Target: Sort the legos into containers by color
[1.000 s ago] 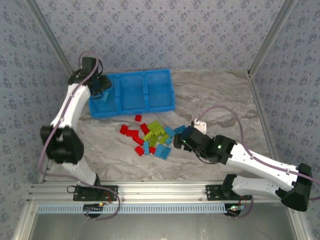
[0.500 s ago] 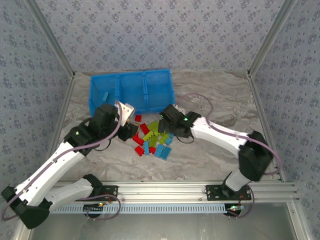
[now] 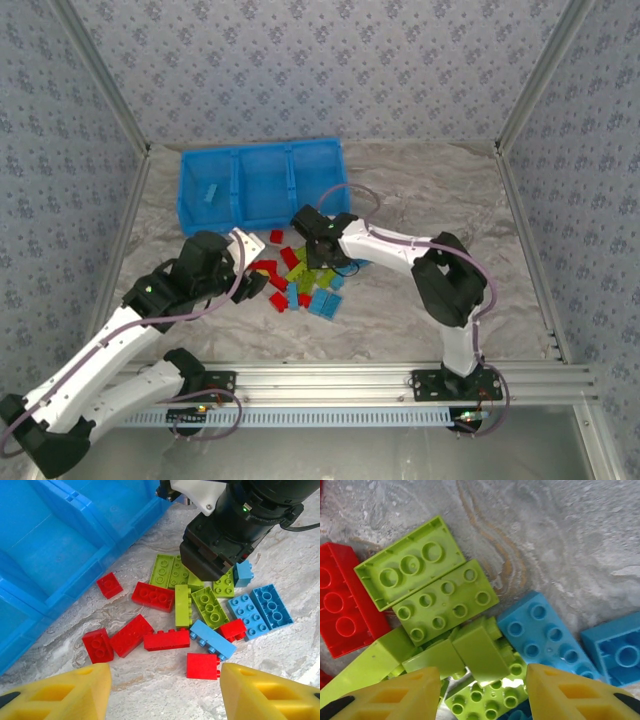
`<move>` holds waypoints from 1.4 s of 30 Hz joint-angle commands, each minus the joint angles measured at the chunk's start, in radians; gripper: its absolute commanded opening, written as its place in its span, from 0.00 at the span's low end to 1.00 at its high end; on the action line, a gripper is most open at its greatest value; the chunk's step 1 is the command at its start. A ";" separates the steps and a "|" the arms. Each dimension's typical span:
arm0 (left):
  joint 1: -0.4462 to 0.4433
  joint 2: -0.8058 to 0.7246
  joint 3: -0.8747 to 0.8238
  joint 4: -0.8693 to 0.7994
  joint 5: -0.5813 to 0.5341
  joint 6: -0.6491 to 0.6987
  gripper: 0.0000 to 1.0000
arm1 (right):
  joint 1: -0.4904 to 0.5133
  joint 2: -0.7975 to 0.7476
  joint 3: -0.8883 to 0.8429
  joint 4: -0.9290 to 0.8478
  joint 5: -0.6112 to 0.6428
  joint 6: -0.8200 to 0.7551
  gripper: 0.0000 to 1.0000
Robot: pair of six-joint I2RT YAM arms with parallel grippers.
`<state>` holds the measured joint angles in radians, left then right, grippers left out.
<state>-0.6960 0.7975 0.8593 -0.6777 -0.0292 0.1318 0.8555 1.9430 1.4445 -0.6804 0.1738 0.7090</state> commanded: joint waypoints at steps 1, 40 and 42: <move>-0.005 -0.004 -0.006 0.006 -0.018 0.025 0.60 | 0.007 0.042 0.055 -0.041 -0.019 -0.037 0.53; -0.005 -0.009 -0.019 -0.022 -0.084 0.016 0.61 | -0.056 0.157 0.090 -0.082 -0.090 0.038 0.28; -0.005 -0.010 -0.017 -0.022 -0.084 0.016 0.61 | -0.058 0.115 0.091 -0.085 -0.066 0.033 0.28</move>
<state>-0.6960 0.7986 0.8513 -0.6819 -0.0986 0.1421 0.8043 2.0865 1.5543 -0.7074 0.0891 0.7467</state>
